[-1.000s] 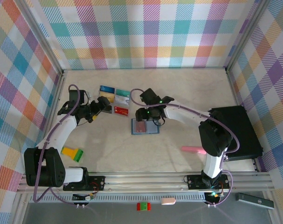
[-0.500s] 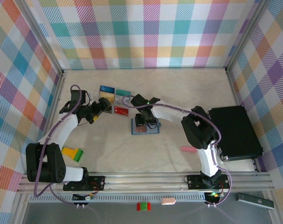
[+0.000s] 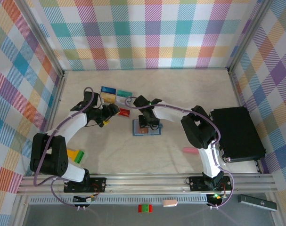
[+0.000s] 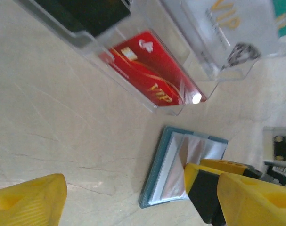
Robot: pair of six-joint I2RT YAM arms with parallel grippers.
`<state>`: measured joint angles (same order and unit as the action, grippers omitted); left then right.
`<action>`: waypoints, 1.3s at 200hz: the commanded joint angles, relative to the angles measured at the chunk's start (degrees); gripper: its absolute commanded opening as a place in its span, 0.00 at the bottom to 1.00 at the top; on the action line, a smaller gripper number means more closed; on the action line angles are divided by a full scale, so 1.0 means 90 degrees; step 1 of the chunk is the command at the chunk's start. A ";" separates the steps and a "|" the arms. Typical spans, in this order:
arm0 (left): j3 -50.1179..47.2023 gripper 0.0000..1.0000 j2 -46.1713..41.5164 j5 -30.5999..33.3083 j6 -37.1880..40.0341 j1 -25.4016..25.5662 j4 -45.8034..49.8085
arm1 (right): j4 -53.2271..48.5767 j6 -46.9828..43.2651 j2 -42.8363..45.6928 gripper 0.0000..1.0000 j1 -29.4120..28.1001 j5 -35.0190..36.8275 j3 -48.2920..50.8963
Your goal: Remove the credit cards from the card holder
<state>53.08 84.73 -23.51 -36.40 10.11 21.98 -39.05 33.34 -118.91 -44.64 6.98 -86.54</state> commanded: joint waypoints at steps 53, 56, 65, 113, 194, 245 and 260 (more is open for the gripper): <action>0.0259 0.52 0.0879 -0.0219 -0.0620 0.1140 -0.0520 | 0.0484 0.0136 0.0189 0.33 0.0266 -0.0540 0.0808; 0.0261 0.50 0.0908 -0.0229 -0.0639 0.1182 -0.0548 | 0.0507 0.0142 0.0208 0.33 0.0277 -0.0566 0.0831; 0.0280 0.45 0.1013 -0.0262 -0.0689 0.1306 -0.0611 | 0.0582 0.0162 0.0241 0.33 0.0299 -0.0606 0.0885; 0.0545 0.30 0.1660 -0.0427 -0.0853 0.1796 -0.0997 | 0.0656 0.0154 0.0283 0.28 0.0361 -0.0654 0.0991; 0.0749 0.24 0.2086 0.0015 -0.0726 0.2184 -0.0821 | 0.0685 0.0187 0.0351 0.26 0.0390 -0.0618 0.1051; 0.0689 0.27 0.2222 0.0036 -0.0693 0.2224 -0.0789 | 0.0839 0.0269 0.0354 0.26 0.0447 -0.0789 0.1157; 0.0713 0.27 0.2299 -0.0045 -0.0687 0.2245 -0.0758 | 0.0890 0.0275 0.0351 0.26 0.0482 -0.0865 0.1195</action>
<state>58.50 103.26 -24.38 -43.46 29.23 14.20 -30.52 34.61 -114.65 -41.01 0.27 -78.30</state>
